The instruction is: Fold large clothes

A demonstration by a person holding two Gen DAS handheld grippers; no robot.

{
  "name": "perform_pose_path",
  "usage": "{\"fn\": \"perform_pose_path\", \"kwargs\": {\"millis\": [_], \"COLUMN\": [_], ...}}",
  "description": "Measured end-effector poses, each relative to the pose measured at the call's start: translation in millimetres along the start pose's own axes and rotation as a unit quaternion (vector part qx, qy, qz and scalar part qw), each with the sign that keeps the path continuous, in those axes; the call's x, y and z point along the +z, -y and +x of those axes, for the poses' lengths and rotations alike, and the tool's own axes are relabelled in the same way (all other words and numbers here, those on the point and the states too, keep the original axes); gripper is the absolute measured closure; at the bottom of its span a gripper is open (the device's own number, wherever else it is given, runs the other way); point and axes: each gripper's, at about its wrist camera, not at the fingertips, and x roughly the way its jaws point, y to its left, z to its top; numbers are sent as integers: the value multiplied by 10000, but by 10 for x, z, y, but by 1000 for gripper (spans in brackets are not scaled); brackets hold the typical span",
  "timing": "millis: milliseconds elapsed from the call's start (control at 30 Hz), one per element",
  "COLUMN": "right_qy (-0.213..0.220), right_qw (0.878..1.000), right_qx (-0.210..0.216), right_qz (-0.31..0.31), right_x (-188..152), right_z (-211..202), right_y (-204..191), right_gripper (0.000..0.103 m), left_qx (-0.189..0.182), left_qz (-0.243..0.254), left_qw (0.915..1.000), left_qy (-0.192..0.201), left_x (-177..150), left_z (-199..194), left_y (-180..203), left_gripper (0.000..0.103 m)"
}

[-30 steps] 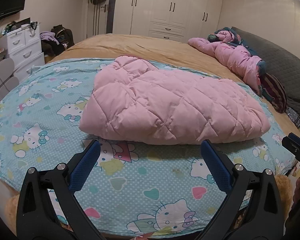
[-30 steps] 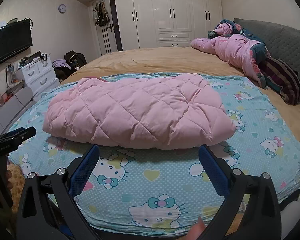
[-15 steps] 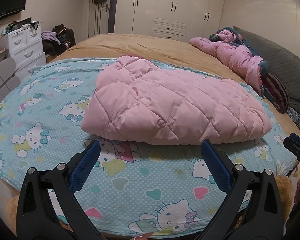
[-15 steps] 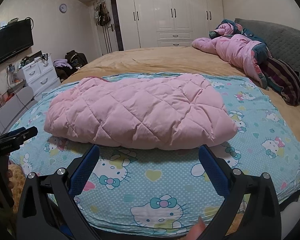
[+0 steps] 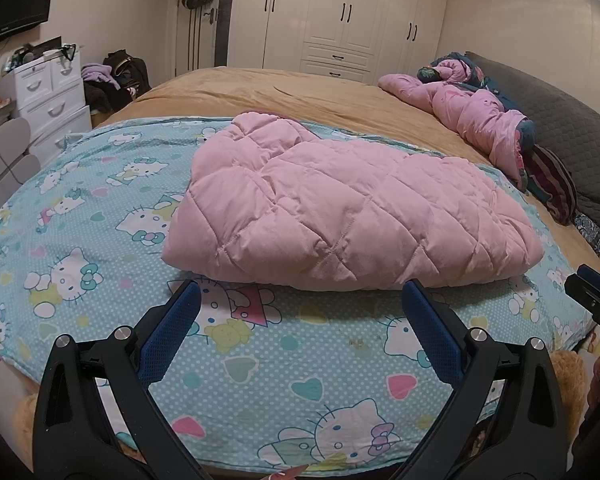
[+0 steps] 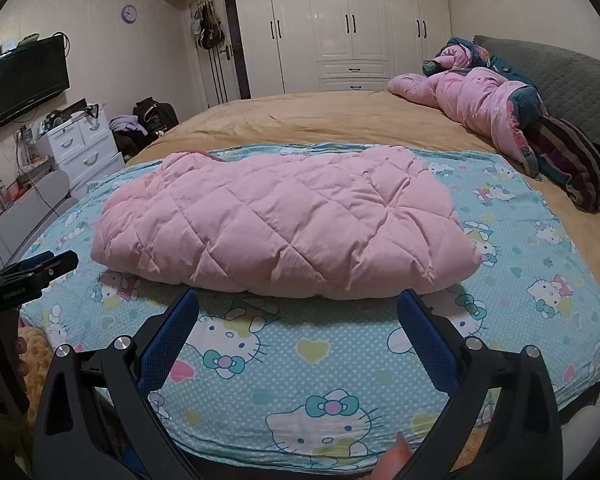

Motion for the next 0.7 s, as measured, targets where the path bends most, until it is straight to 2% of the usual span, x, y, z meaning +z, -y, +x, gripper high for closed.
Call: {"fn": "perform_pose_path", "kwargs": {"millis": [700], "right_qy": [-5], "right_qw": [10000], "right_qx": [8], "right_qz": [-4], "right_x": [8], "right_z": [3], "right_y": [4], "right_gripper": [4], "left_qx": [-2], "left_qz": [16], "left_qw": [10000], "left_qy": [-2], "left_x": [0], "left_z": [0], "left_y": [-3], "left_gripper": [9]}}
